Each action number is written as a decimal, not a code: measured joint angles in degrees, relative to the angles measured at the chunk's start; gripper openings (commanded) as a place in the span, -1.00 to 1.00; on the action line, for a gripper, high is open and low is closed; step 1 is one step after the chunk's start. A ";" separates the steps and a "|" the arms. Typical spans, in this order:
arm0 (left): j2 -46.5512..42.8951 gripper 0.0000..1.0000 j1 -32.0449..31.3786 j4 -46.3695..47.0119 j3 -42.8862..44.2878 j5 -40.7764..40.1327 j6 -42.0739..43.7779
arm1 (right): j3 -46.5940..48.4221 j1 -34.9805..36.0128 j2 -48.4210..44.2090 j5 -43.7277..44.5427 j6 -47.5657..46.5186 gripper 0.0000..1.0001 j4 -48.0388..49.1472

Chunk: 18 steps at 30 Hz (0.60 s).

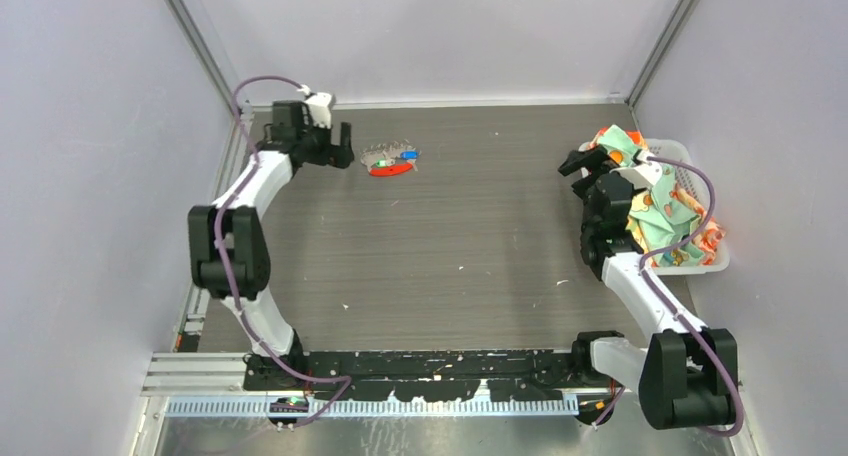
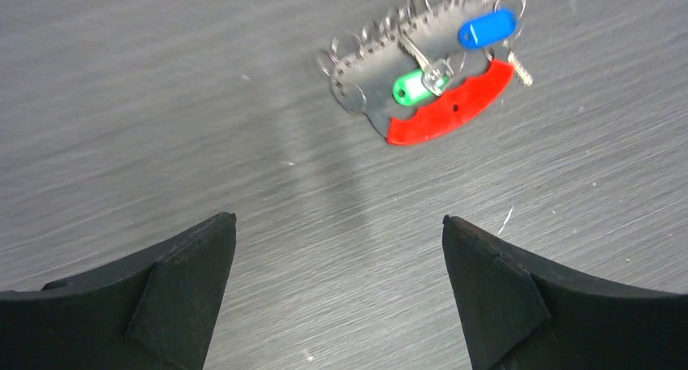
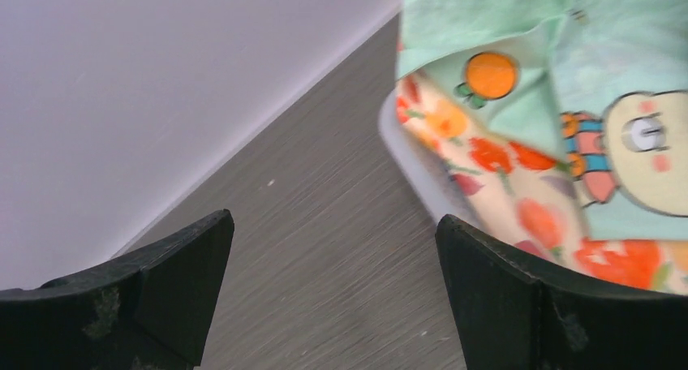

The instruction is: Put the keys on the keyring

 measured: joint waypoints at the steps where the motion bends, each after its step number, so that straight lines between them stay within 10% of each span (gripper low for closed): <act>1: 2.12 0.99 -1.16 -1.44 1.18 -0.94 -0.04 | -0.04 0.33 -0.52 -2.25 0.72 1.00 -0.20; 18: 26.14 0.36 -6.21 -13.94 29.62 -8.79 -8.96 | 7.74 41.55 9.40 5.77 -10.56 1.00 -12.15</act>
